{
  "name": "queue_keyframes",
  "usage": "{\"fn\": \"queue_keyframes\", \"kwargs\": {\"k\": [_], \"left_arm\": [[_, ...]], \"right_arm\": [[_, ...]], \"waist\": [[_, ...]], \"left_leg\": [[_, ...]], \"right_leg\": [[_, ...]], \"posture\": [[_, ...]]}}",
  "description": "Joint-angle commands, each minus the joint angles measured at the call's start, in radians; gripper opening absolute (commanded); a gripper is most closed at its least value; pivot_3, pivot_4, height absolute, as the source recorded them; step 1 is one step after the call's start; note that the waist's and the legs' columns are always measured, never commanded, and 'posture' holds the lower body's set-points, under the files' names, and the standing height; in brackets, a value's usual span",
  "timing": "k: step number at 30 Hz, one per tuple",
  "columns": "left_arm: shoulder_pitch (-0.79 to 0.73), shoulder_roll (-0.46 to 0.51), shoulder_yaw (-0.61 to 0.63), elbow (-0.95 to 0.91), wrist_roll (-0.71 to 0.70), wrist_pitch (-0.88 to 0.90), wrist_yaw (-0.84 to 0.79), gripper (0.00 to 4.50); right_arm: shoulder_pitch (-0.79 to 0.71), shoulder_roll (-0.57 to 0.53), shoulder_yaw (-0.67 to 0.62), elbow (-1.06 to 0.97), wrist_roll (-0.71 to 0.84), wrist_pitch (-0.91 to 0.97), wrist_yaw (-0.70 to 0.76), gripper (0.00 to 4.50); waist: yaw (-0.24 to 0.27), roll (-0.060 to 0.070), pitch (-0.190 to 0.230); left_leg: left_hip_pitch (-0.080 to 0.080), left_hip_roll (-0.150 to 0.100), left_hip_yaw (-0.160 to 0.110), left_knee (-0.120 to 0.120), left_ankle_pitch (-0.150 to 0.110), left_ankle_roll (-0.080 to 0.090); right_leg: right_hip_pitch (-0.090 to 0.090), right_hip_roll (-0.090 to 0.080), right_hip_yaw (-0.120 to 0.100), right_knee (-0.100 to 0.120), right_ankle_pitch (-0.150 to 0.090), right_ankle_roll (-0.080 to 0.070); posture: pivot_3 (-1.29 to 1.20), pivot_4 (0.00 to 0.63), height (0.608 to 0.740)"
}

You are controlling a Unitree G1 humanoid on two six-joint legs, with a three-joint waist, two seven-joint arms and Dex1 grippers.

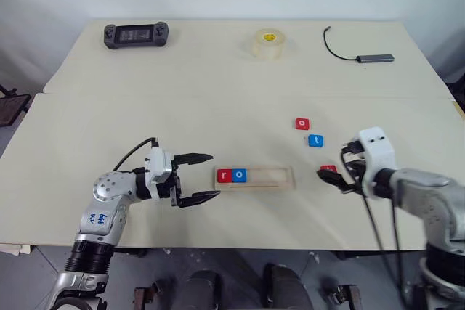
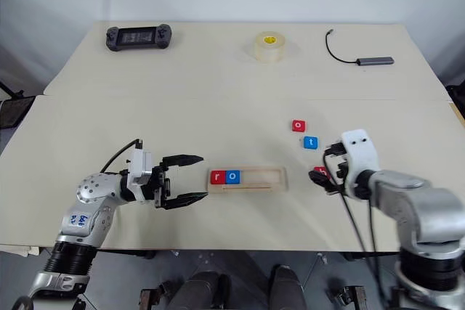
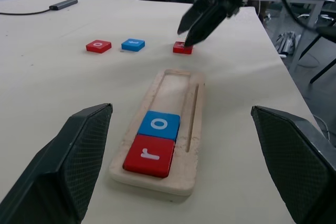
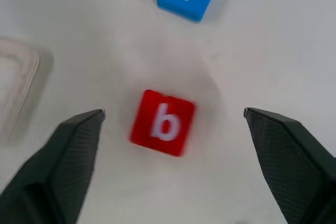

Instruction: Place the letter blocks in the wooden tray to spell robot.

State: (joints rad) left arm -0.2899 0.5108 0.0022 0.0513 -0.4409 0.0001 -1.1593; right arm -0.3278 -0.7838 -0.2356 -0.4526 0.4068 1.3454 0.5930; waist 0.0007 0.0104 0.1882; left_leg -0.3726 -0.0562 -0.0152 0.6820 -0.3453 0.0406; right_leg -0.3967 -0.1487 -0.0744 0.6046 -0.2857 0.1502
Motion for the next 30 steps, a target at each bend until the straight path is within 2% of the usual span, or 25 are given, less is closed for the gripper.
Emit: {"fn": "queue_keyframes", "kwargs": {"k": [1, 4, 10, 14, 19, 22, 30], "left_arm": [[0.008, 0.006, 0.018, -0.037, -0.011, -0.015, -0.002, 4.50], [0.007, 0.012, 0.014, -0.045, -0.015, -0.019, -0.016, 4.50], [0.005, 0.012, 0.001, -0.066, -0.005, -0.034, -0.027, 4.50], [0.010, 0.014, 0.003, -0.083, -0.010, -0.025, -0.019, 4.50], [0.032, 0.021, 0.008, -0.103, -0.009, -0.021, -0.007, 4.50], [0.040, 0.024, 0.010, -0.112, -0.010, -0.017, 0.000, 4.50], [0.046, 0.028, 0.012, -0.107, -0.007, -0.017, 0.003, 4.50]], "right_arm": [[0.039, -0.094, 0.055, 0.097, 0.001, -0.365, 0.252, 4.46], [0.054, -0.150, 0.106, 0.258, -0.051, -0.770, 0.490, 4.46], [-0.088, -0.181, 0.272, 0.693, -0.205, -1.245, 0.743, 4.46], [-0.194, -0.158, 0.337, 0.892, -0.271, -1.376, 0.801, 4.46], [-0.287, -0.109, 0.371, 1.050, -0.313, -1.455, 0.816, 4.46], [-0.314, -0.088, 0.373, 1.097, -0.319, -1.467, 0.825, 3.97], [-0.347, -0.062, 0.351, 1.124, -0.277, -1.505, 0.896, 1.46]], "waist": [[-0.001, 0.000, 0.000], [-0.003, -0.001, 0.000], [-0.003, -0.001, 0.000], [-0.002, 0.000, 0.001], [-0.003, -0.001, 0.001], [-0.003, -0.001, 0.001], [-0.005, -0.001, 0.000]], "left_leg": [[0.000, 0.000, 0.000, 0.000, 0.000, 0.000], [0.001, 0.001, 0.001, 0.000, 0.000, 0.000], [0.002, 0.001, 0.002, 0.001, 0.000, 0.000], [0.002, 0.001, 0.000, 0.002, 0.000, 0.000], [0.002, 0.002, 0.000, 0.002, 0.000, -0.001], [0.002, 0.002, 0.000, 0.002, 0.000, -0.001], [0.003, 0.003, 0.000, 0.003, 0.001, -0.002]], "right_leg": [[0.000, 0.000, 0.000, 0.000, 0.000, 0.000], [0.001, 0.001, 0.000, -0.001, 0.000, 0.001], [0.003, 0.000, 0.000, -0.003, 0.001, 0.002], [0.003, 0.000, -0.002, -0.003, 0.001, 0.002], [0.004, 0.000, -0.003, -0.004, 0.001, 0.002], [0.005, 0.000, -0.003, -0.004, 0.001, 0.002], [0.005, 0.000, -0.002, -0.004, 0.001, 0.002]], "posture": [[0.00, 0.150, 0.740], [0.00, 0.150, 0.740], [0.00, 0.150, 0.740], [0.00, 0.150, 0.740], [0.00, 0.150, 0.740], [0.00, 0.150, 0.740], [0.00, 0.150, 0.740]]}}
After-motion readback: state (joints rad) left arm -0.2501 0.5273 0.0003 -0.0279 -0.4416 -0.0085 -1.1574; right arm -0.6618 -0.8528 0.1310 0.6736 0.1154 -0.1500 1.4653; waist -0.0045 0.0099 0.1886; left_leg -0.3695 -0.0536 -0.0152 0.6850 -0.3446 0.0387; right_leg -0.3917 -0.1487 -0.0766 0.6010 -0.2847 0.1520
